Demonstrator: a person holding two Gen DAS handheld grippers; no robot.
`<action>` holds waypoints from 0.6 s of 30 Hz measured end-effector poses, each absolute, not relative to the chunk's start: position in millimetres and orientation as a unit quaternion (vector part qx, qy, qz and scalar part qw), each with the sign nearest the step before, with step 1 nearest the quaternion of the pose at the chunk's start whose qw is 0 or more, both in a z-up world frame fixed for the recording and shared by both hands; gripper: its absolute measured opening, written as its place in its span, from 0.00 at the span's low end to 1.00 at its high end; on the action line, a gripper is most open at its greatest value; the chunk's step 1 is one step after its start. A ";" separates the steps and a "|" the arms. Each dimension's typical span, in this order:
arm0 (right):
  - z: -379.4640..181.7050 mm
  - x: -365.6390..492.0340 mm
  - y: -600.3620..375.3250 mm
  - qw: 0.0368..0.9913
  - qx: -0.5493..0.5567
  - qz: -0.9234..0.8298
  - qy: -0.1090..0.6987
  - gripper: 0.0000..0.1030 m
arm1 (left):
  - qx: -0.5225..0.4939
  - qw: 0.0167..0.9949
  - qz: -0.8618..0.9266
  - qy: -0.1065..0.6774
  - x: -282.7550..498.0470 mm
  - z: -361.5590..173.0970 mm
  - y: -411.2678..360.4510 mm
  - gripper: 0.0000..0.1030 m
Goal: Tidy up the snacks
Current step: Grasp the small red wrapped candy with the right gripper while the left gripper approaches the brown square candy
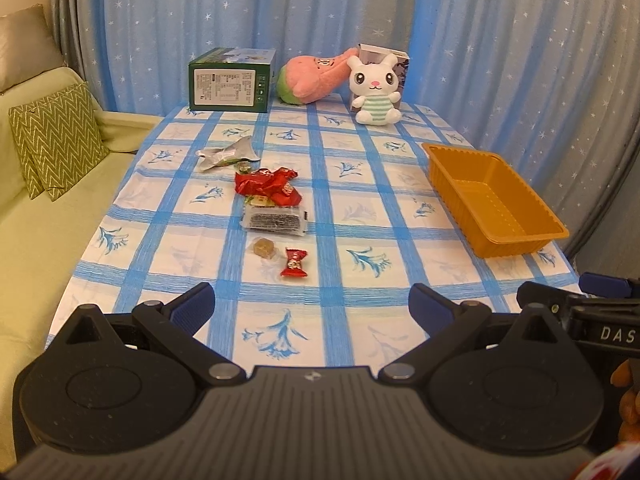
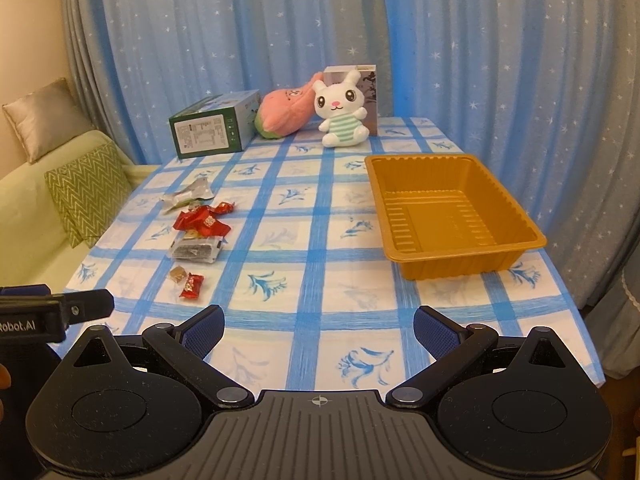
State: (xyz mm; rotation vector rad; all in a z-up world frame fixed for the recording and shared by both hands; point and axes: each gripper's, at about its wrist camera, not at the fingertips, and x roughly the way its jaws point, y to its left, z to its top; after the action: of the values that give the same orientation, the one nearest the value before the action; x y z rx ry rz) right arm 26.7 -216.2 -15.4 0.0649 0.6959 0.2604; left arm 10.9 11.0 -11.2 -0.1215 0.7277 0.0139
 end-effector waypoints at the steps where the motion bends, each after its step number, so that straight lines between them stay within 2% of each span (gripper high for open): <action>1: -17.7 29.5 -215.5 0.931 0.031 0.129 0.340 0.97 | -0.059 0.932 0.009 0.357 12.8 -13.1 13.9 0.98; 11: -42.6 58.5 -195.8 0.925 0.025 0.154 0.346 0.97 | -0.054 0.924 0.007 0.379 42.7 -36.6 44.8 0.87; 18: -55.2 78.2 -165.5 0.921 0.030 0.183 0.342 0.94 | -0.034 0.921 0.017 0.387 73.1 -46.5 72.4 0.86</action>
State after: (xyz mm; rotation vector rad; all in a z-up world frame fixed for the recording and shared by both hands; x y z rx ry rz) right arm 78.2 -165.5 -55.2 0.0622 0.7036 0.3756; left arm 73.1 72.4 -46.5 -0.0693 0.7955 0.0351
